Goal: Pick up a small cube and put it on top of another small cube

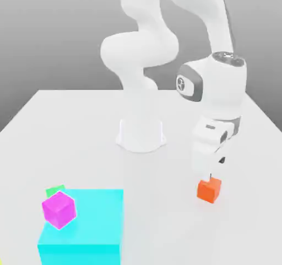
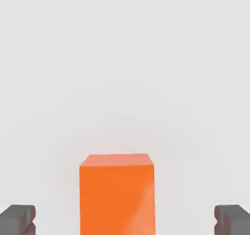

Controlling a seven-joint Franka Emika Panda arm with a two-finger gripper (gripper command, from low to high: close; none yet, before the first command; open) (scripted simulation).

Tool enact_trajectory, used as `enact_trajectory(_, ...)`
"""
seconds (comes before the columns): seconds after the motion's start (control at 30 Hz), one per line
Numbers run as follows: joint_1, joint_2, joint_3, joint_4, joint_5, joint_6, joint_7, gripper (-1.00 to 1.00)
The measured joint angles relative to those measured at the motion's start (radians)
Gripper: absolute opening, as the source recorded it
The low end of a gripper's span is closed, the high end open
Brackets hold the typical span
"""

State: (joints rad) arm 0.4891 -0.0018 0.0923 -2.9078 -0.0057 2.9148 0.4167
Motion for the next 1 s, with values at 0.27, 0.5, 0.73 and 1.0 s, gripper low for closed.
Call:
enact_trajectory(0.27,0.011,0.120,-0.039,0.031,-0.090,0.097,0.054,0.00)
enact_trajectory(0.5,0.058,0.238,-0.088,0.043,-0.118,0.194,0.083,0.00)
enact_trajectory(0.73,0.067,0.268,-0.092,0.043,-0.117,0.218,0.089,-1.00)
enact_trajectory(1.0,0.038,0.179,-0.070,0.040,-0.113,0.146,0.073,-1.00)
